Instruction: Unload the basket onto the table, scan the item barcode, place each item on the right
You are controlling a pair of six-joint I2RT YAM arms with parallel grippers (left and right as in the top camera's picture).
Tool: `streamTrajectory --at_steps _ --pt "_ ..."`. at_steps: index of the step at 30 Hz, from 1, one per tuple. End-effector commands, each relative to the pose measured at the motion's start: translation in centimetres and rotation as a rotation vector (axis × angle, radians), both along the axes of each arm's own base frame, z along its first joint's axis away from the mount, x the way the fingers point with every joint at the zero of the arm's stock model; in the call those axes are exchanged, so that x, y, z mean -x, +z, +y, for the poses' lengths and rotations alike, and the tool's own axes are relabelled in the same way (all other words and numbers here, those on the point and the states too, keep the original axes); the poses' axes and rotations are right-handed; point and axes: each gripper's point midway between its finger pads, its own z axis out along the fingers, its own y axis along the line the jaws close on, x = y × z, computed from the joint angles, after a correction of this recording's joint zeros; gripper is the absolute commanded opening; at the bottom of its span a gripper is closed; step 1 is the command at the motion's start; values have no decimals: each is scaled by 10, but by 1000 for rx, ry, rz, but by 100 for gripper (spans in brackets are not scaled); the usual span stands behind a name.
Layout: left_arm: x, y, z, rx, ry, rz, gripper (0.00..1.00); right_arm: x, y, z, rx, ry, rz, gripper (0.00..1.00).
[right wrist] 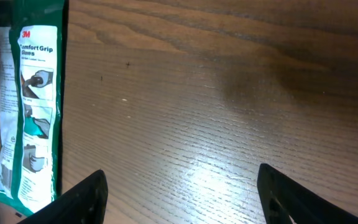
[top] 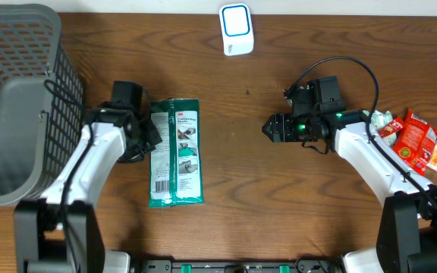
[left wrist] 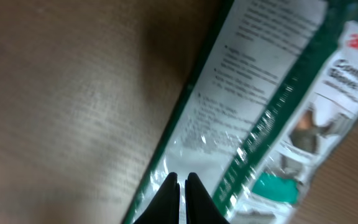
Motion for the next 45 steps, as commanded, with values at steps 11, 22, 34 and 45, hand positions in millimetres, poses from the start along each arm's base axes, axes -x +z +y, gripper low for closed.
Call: streamTrajectory --at_steps 11,22,34,45 --pt "5 -47 26 -171 -71 117 7 2 1 2 4 11 -8 77" --pt "8 -68 5 -55 -82 156 8 3 1 3 -9 7 4 85" --pt "20 -75 -48 5 -220 147 9 10 -2 3 -10 6 38 87" --pt "19 -74 -103 15 -349 69 15 36 -12 -3 15 1 163 87"
